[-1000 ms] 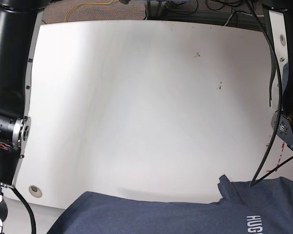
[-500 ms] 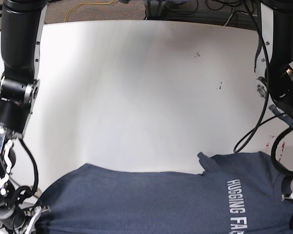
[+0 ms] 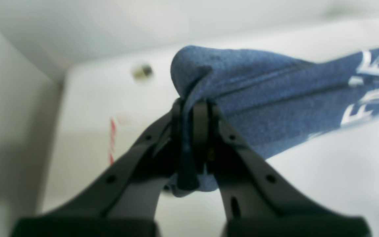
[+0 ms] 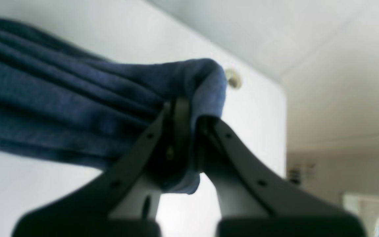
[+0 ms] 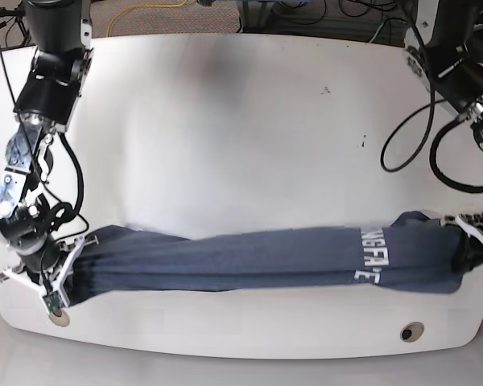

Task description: Fold the T-shirt properly

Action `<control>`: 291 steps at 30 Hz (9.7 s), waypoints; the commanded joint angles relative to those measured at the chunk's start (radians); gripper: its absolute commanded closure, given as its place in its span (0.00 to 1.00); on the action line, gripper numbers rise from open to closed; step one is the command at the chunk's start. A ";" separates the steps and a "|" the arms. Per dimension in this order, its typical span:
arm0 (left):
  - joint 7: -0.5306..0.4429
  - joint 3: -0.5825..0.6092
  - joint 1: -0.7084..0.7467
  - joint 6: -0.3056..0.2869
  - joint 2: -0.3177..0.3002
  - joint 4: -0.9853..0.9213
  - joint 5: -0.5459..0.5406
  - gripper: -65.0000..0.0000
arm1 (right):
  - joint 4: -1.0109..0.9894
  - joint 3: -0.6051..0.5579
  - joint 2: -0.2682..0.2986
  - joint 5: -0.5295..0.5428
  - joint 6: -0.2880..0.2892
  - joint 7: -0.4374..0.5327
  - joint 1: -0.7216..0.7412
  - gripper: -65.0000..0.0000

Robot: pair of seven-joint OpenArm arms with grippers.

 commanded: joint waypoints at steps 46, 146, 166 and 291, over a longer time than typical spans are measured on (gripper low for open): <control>0.016 -0.055 0.615 0.001 -0.024 -0.054 0.007 0.99 | 0.120 0.151 -0.163 -0.028 -0.012 0.022 -0.656 1.00; -0.156 0.049 0.591 -0.072 -0.002 -0.093 0.362 0.48 | 0.204 0.026 -0.366 0.000 0.023 0.016 -0.592 0.24; -0.072 0.020 0.553 -0.072 0.018 0.148 0.360 0.48 | 0.044 -0.238 -0.522 0.036 0.112 0.024 -0.415 0.24; -0.035 -0.119 0.562 -0.072 0.094 0.164 0.380 0.48 | 0.164 0.003 -0.205 0.156 0.103 0.156 -0.558 0.11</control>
